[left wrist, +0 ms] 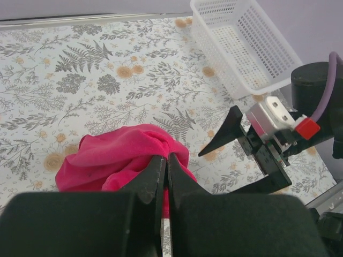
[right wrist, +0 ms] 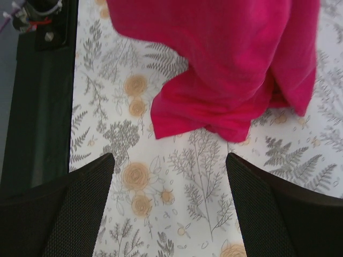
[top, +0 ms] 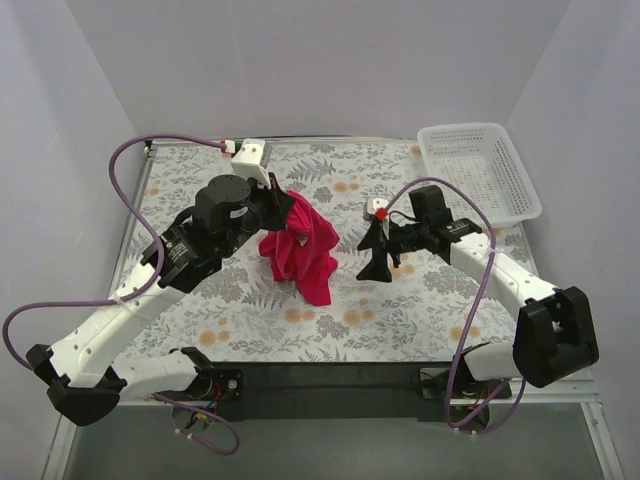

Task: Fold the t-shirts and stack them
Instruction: Flatten the tshirt out

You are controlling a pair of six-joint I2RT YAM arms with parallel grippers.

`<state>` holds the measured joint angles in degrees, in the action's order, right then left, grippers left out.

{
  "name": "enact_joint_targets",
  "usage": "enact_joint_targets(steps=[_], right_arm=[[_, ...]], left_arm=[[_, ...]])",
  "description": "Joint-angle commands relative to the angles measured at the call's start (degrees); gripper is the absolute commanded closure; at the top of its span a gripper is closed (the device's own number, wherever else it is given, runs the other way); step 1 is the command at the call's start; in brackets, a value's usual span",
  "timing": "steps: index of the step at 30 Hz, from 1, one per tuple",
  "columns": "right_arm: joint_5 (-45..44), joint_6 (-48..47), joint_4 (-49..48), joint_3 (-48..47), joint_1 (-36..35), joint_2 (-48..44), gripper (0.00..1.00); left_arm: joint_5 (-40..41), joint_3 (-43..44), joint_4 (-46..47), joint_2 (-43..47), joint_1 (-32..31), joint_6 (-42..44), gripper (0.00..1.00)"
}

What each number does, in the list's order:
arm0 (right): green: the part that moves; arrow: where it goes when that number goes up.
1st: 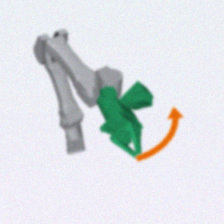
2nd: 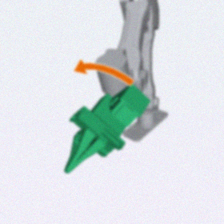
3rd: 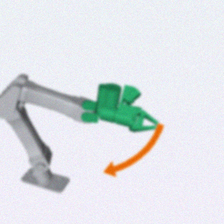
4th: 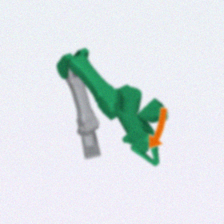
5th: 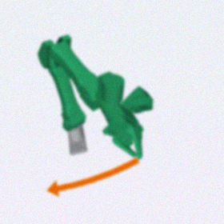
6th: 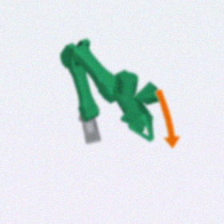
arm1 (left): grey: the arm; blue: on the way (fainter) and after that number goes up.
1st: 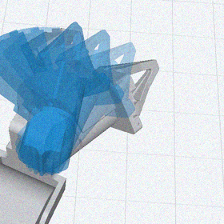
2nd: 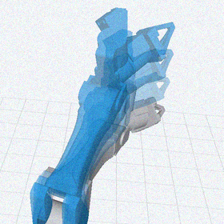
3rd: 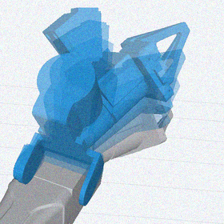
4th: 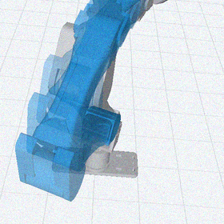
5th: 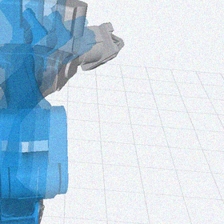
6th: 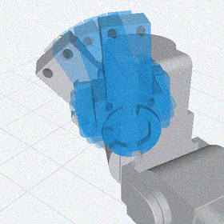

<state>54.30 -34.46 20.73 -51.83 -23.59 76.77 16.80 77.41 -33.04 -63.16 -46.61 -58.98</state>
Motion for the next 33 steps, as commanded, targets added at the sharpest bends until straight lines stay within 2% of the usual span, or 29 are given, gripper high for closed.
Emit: enact_joint_targets(steps=[1,5,12,17,20,23,24,26,27,28,30,31,33], right_arm=[[2.9,10.8,-5.9,-6.8,-0.9,0.7,0.23],[6.1,17.6,-10.3,-8.5,-4.2,0.0,0.23],[-6.9,29.9,-15.7,-14.2,-9.7,0.3,0.23],[-8.8,38.7,-18.9,-19.2,-11.4,1.8,0.27],[-10.7,40.2,-19.5,-19.8,-11.6,2.5,0.37],[-11.6,40.3,-19.4,-19.5,-11.6,2.0,0.54],[-12.0,39.7,-19.2,-19.6,-11.6,1.6,0.72],[-14.2,36.7,-15.6,-21.5,-11.6,0.7,0.91],[-18.9,34.7,-13.2,-23.1,-11.4,0.4,0.99],[-21.6,27.7,-7.0,-28.4,-10.7,0.1,0.99],[-29.8,20.2,-1.9,-34.7,-8.9,-0.1,0.99],[-31.1,14.6,0.0,-39.9,-6.3,-0.4,0.99],[-31.8,10.6,3.0,-44.7,-3.9,-1.2,0.99]], left_arm=[[-1.0,4.3,0.2,0.5,0.2,-0.6,1.0],[-1.2,6.9,0.5,-0.6,0.2,-1.7,1.0],[-2.6,11.0,1.4,-2.8,0.2,-4.6,1.0],[-3.0,12.7,1.2,-4.0,0.2,-5.3,1.0],[-3.1,12.4,1.0,-4.0,0.2,-5.4,1.0],[-2.7,11.7,0.9,-3.5,0.2,-5.5,1.0],[-2.6,11.5,0.9,-3.4,0.2,-5.4,1.0],[-2.2,11.4,0.4,-2.9,0.2,-5.2,1.0],[-2.0,11.3,0.2,-2.9,0.2,-5.1,1.0],[-1.6,11.4,-0.4,-2.7,0.2,-4.6,1.0],[-1.4,11.5,-0.9,-2.1,0.2,-4.0,1.0],[-1.7,11.8,-1.2,-2.0,0.2,-3.4,1.0],[-2.5,12.5,-1.8,-2.1,0.2,-3.2,1.0]])
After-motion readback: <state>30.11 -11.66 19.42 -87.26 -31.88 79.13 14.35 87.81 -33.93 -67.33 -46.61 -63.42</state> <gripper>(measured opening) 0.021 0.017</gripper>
